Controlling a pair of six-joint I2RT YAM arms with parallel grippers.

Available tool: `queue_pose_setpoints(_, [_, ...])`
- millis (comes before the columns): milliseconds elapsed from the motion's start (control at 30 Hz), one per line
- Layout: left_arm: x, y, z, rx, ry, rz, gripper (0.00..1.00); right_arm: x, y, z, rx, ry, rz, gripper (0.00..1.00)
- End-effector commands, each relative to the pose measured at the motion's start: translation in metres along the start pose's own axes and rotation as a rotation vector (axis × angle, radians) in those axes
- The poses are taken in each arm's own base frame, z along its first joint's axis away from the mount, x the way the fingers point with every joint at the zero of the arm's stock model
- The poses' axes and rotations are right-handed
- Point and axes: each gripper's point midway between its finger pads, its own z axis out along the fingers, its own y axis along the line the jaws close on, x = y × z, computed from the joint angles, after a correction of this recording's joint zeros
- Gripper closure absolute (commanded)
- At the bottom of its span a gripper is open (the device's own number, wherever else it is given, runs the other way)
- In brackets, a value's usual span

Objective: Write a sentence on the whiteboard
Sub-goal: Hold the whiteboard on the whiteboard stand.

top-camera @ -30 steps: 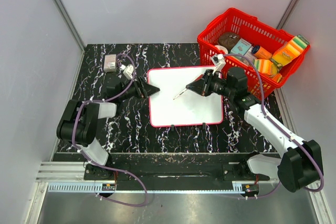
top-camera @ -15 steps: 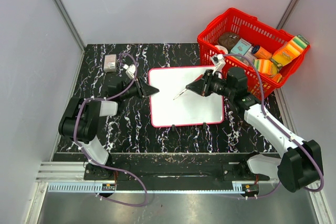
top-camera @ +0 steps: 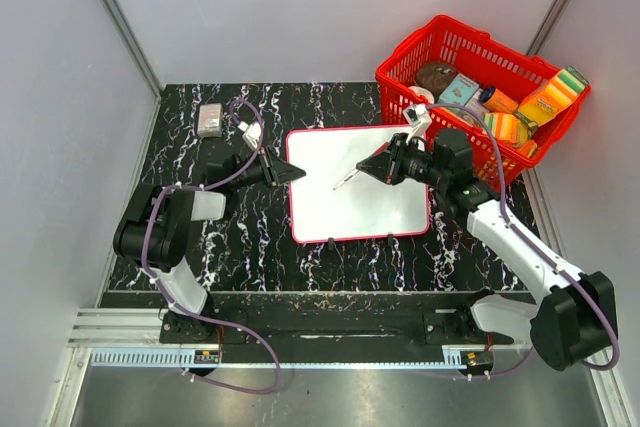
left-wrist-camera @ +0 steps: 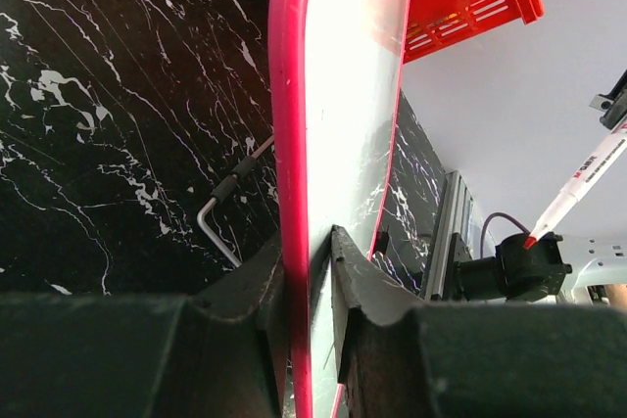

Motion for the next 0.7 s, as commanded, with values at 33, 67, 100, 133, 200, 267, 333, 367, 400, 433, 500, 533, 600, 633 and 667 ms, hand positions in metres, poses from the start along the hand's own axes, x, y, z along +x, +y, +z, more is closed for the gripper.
queue_pose_setpoints(33, [0.004, -0.018, 0.002, 0.085, 0.001, 0.082, 1.00, -0.029, 0.007, -0.008, 0.033, -0.086, -0.082, 1.00])
queue_pose_setpoints(67, [0.006, -0.018, 0.003, 0.086, 0.005, 0.080, 1.00, -0.032, 0.008, -0.008, 0.036, -0.086, -0.085, 1.00])
queue_pose_setpoints(100, [0.005, -0.018, 0.004, 0.082, 0.003, 0.082, 1.00, -0.030, 0.006, -0.007, 0.044, -0.077, -0.081, 1.00])
queue_pose_setpoints(133, [0.005, -0.019, 0.005, 0.080, 0.004, 0.081, 1.00, -0.030, 0.006, -0.006, 0.040, -0.074, -0.083, 1.00])
queue_pose_setpoints(200, [0.004, -0.020, 0.007, 0.076, 0.000, 0.075, 1.00, -0.032, 0.007, -0.006, 0.037, -0.077, -0.095, 1.00])
queue_pose_setpoints(267, [0.005, -0.020, 0.007, 0.064, -0.003, 0.067, 1.00, -0.034, 0.007, -0.007, 0.050, -0.086, -0.118, 1.00])
queue_pose_setpoints(333, [0.006, -0.021, 0.007, 0.063, -0.005, 0.077, 1.00, -0.036, 0.005, -0.007, 0.070, -0.093, -0.129, 1.00])
queue_pose_setpoints(367, [0.006, -0.022, 0.007, 0.062, -0.004, 0.081, 1.00, -0.037, 0.006, -0.007, 0.070, -0.095, -0.142, 1.00])
queue_pose_setpoints(400, [0.007, -0.020, 0.008, 0.056, 0.002, 0.084, 1.00, -0.038, 0.005, -0.006, 0.080, -0.097, -0.145, 1.00])
queue_pose_setpoints(433, [0.008, -0.020, 0.008, 0.054, 0.006, 0.086, 1.00, -0.039, 0.004, -0.005, 0.086, -0.100, -0.148, 1.00])
queue_pose_setpoints(500, [0.008, -0.020, 0.008, 0.053, 0.009, 0.098, 1.00, -0.040, 0.002, -0.001, 0.113, -0.109, -0.169, 1.00])
queue_pose_setpoints(533, [0.009, -0.020, 0.007, 0.053, 0.012, 0.098, 1.00, -0.040, 0.003, 0.001, 0.119, -0.113, -0.180, 1.00])
queue_pose_setpoints(600, [0.010, -0.021, 0.007, 0.052, 0.013, 0.102, 1.00, -0.042, 0.003, 0.008, 0.131, -0.134, -0.209, 1.00])
queue_pose_setpoints(633, [0.010, -0.021, 0.007, 0.051, 0.012, 0.104, 1.00, -0.045, 0.005, 0.010, 0.131, -0.145, -0.219, 1.00])
queue_pose_setpoints(667, [0.011, -0.022, 0.007, 0.053, 0.017, 0.105, 1.00, -0.048, 0.005, 0.014, 0.131, -0.160, -0.237, 1.00])
